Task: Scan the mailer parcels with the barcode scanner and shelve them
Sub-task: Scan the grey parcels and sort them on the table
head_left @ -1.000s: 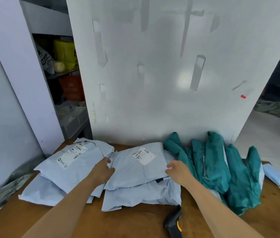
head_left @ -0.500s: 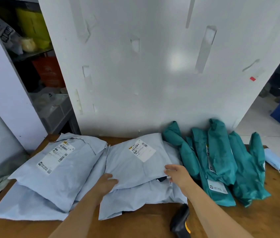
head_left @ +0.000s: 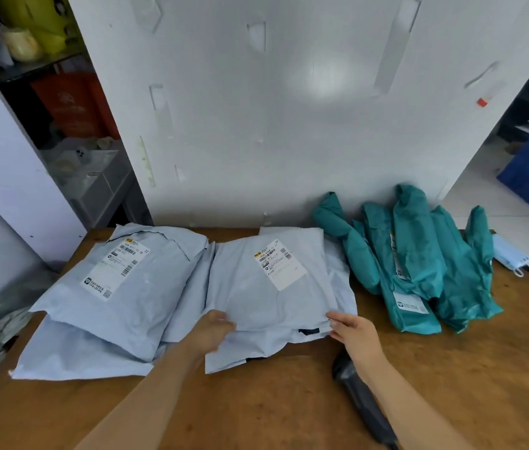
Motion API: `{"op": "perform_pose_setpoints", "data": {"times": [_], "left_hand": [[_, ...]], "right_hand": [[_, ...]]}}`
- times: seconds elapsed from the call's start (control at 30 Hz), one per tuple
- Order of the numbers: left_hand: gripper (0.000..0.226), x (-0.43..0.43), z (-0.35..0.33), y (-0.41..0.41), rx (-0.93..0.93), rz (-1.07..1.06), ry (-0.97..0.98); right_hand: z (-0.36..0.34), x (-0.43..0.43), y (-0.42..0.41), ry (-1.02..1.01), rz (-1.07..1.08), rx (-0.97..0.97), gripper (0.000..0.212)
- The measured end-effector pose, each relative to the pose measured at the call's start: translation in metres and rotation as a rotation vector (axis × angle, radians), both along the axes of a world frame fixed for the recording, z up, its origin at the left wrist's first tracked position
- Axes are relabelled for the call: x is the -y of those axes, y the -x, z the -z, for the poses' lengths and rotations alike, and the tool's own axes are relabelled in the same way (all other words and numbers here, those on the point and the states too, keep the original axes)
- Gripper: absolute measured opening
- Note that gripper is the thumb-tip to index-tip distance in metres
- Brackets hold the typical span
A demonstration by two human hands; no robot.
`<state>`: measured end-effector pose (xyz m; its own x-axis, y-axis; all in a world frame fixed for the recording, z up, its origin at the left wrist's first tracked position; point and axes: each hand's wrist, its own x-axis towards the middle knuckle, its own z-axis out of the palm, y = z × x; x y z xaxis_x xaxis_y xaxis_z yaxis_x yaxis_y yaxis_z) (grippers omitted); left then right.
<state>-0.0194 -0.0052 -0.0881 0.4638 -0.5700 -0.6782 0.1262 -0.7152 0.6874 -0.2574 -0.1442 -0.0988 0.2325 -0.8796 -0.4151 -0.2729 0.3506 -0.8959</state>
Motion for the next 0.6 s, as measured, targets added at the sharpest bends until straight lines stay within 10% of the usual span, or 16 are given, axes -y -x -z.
{"op": "perform_pose_setpoints", "data": {"times": [0.2, 0.5, 0.6], "left_hand": [[0.074, -0.02, 0.012, -0.008, 0.119, -0.196, -0.058], [0.032, -0.023, 0.031, -0.006, -0.005, -0.068, -0.058], [0.037, -0.023, 0.033, -0.004, -0.032, -0.164, -0.069]], "right_hand": [[0.006, -0.033, 0.027, -0.104, 0.113, -0.075, 0.023], [-0.002, -0.031, 0.046, -0.106, 0.012, -0.204, 0.004], [-0.006, -0.036, 0.041, -0.069, -0.005, -0.174, 0.031]]}}
